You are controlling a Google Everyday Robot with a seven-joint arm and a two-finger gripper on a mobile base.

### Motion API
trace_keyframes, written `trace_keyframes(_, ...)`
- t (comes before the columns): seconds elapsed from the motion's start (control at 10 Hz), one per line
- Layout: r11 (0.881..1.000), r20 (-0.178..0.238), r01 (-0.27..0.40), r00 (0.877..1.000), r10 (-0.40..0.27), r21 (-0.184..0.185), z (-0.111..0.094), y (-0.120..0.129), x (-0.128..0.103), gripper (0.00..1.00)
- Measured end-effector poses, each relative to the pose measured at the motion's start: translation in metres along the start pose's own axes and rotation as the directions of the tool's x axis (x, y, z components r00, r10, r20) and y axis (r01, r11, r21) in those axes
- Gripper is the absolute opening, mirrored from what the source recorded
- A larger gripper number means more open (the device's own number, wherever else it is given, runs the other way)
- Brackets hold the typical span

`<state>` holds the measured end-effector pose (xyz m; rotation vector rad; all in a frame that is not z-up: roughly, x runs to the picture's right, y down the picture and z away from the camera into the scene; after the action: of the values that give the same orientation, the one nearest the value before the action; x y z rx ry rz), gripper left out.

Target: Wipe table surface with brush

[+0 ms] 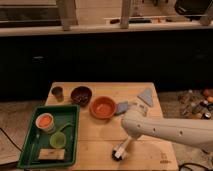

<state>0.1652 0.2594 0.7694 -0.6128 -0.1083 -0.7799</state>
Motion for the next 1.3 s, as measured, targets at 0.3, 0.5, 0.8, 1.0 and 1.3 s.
trace_keyframes(0.3, 0.998, -0.039, -0.057, 0.998, 0.056, -0.012, 0.0, 0.021, 0.033, 0.0)
trace_keyframes(0.5, 0.997, -0.066, -0.08, 0.995, 0.079, -0.011, -0.003, 0.015, 0.047, 0.0)
trace_keyframes(0.8, 0.997, -0.071, -0.07, 0.995, 0.07, 0.013, -0.007, -0.013, 0.044, 0.0)
trace_keyframes(1.0, 0.999, -0.055, -0.033, 0.998, 0.034, 0.026, -0.009, -0.029, 0.025, 0.0)
trace_keyframes(1.3, 0.999, -0.018, 0.044, 0.999, -0.043, 0.028, -0.006, -0.025, -0.003, 0.0)
